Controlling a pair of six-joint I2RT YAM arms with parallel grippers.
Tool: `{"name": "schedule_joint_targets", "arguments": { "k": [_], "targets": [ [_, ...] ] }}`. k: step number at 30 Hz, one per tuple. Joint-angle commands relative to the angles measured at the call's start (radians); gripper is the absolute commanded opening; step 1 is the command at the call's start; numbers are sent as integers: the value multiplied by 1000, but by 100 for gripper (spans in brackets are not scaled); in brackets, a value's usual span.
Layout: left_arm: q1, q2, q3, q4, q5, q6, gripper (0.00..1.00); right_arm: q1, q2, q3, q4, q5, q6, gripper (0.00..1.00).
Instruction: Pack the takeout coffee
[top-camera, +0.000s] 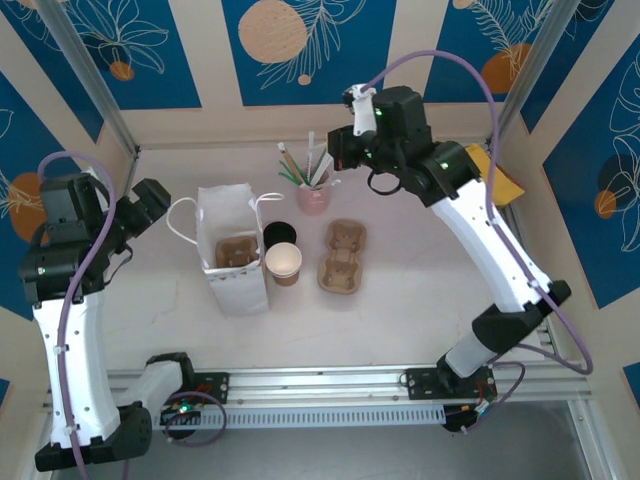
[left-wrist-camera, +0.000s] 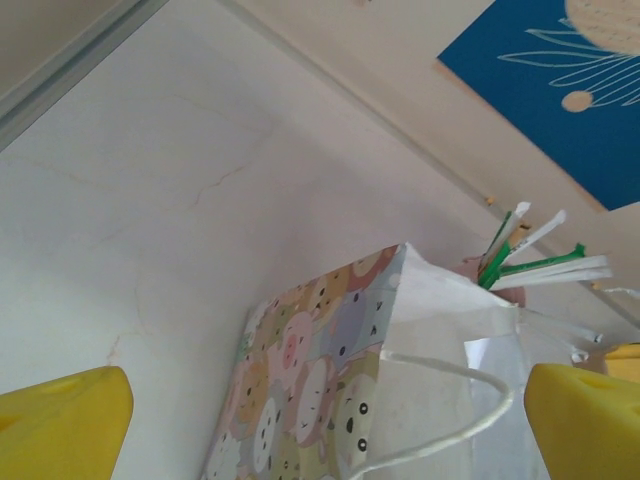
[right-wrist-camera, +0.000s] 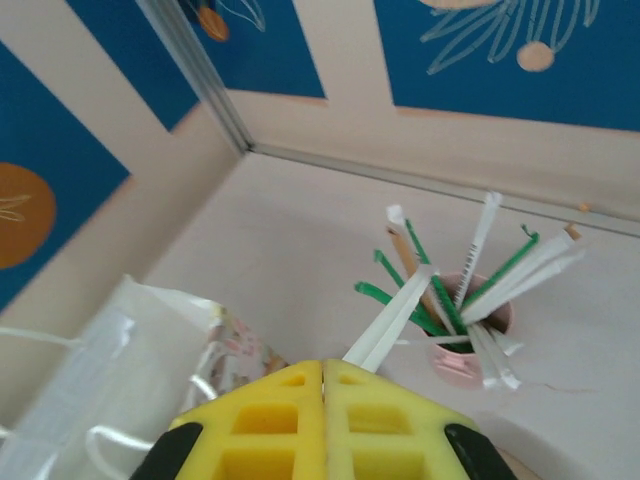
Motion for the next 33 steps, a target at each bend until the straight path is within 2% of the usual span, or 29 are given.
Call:
{"name": "schedule_joint_targets", "arguments": {
  "k": [1, 5, 12, 18, 24, 33],
  "targets": [
    [-12, -7, 17, 23, 36, 3, 100, -12, -70, -66, 144, -171, 66, 0],
    [-15, -9, 4, 28, 48, -2, 100, -7, -115, -104, 222, -299, 102, 0],
    [-25, -9, -7, 37, 68, -2, 100, 67, -129, -111, 301, -366, 92, 0],
    [-32, -16, -8, 33, 62, 1, 100, 140, -49, -19, 193, -416, 57, 0],
    [-36, -25, -7, 23, 54, 6, 100, 203, 23, 14, 57, -392, 15, 0],
    [-38, -35, -13, 11, 45, 12, 100, 269, 144, 35, -42, -368, -27, 0]
  ]
}}
